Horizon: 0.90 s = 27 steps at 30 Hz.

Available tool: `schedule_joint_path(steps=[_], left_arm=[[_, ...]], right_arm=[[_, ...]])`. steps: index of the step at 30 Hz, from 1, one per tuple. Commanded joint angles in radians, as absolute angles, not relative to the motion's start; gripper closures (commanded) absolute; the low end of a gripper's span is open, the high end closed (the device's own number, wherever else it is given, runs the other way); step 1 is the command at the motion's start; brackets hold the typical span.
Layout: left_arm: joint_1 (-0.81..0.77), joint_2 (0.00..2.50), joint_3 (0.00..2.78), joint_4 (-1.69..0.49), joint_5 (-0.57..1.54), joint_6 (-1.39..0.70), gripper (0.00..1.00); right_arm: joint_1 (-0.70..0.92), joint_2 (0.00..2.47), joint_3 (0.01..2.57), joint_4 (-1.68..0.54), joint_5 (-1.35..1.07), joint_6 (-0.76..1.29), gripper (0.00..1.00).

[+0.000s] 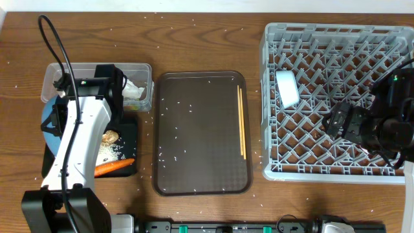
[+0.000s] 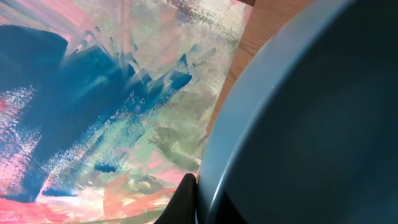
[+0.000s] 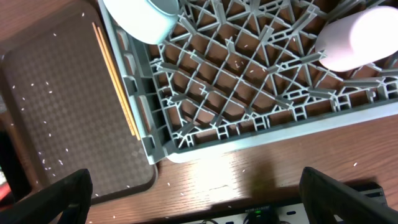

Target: Sort waste into correct bins and load items into the dishwasher rack

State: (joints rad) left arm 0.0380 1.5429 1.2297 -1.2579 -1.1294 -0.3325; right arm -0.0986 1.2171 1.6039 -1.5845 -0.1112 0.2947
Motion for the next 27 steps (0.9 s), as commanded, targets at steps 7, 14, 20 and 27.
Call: schedule_joint_path(steps=[7,14,20,27], left_arm=[[0.044,1.427,1.290,-1.254,-0.926,-0.390,0.94],[0.003,1.211,1.375,-1.173,-0.341,-0.277,0.94],[-0.083,1.093,1.376,-0.971,0.143,-0.205,0.94],[-0.218,1.110,1.376,-0.925,0.267,-0.195,0.94]], right_arm=[[-0.104,1.217,1.606,-1.586,-0.108,0.276,0.01],[-0.104,1.214,1.606,-1.509,-0.303,0.264,0.01],[-0.102,1.214,1.606,-1.326,-0.659,0.177,0.07],[0.049,1.217,1.606,-1.156,-0.807,0.127,0.06]])
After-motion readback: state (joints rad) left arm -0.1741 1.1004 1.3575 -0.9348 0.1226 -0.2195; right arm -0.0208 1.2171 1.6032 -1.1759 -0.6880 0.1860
